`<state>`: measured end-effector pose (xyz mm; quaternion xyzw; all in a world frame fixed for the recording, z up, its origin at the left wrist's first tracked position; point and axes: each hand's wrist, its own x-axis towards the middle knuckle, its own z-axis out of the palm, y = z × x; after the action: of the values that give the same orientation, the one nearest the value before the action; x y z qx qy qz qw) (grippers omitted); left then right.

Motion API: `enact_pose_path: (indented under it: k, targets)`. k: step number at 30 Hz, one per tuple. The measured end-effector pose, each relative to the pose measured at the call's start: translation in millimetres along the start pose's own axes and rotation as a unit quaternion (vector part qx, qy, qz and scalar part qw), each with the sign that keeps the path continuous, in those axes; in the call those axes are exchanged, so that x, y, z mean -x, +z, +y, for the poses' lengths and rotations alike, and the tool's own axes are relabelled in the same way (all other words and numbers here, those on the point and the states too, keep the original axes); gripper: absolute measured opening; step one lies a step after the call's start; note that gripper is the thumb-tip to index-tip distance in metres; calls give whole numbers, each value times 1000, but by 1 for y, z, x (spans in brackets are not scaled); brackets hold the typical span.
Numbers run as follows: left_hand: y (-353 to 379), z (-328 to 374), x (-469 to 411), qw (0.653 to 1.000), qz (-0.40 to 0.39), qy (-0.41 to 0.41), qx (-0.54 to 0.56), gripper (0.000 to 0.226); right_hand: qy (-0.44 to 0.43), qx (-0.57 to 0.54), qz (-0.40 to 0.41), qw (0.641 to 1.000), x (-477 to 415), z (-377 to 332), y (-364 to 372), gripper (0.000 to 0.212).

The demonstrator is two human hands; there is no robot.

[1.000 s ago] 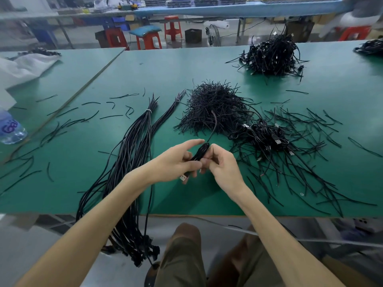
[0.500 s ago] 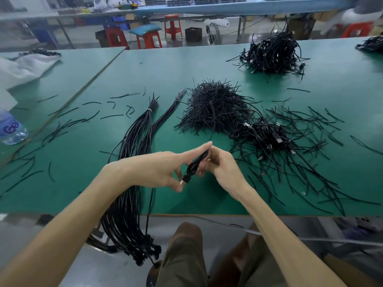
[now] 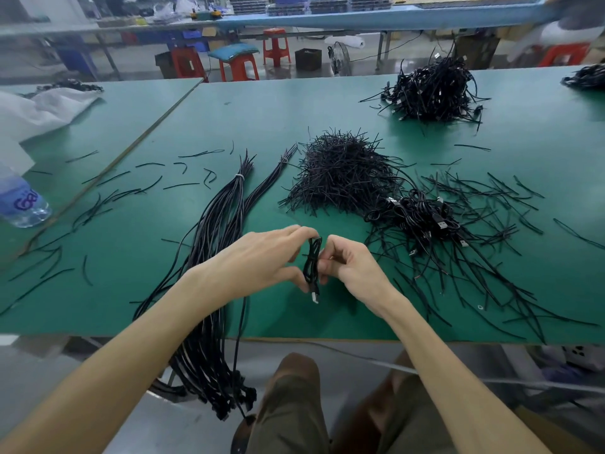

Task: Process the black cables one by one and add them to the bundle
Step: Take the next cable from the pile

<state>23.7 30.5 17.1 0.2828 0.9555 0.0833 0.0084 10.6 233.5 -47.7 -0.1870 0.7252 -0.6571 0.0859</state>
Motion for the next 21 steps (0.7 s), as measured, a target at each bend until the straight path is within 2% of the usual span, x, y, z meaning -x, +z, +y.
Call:
enact_pose_path:
  k: [3,6,8,13,19,21]
  targets:
    - [2,-3,4,1000,18,2,-8,81,1,-15,-22,1000,0,0,-2,25]
    - [-1,-1,7,998,32,56,18,89,5,-27,-32,999,1,2,-4,26]
    - [-3,3,6,996,24,85,35,84,9,-24,-33,999,1,4,-6,26]
    - [-1,6,5,995,63,60,57,49,14,-34,-34,999,0,2,-5,24]
    - [3,16,-3,995,94,6,26,53,6,-79,-49,996,5,-1,-12,14]
    - [5,23,-8,993,107,-19,36,51,8,-100,-44,994,6,-2,-15,28]
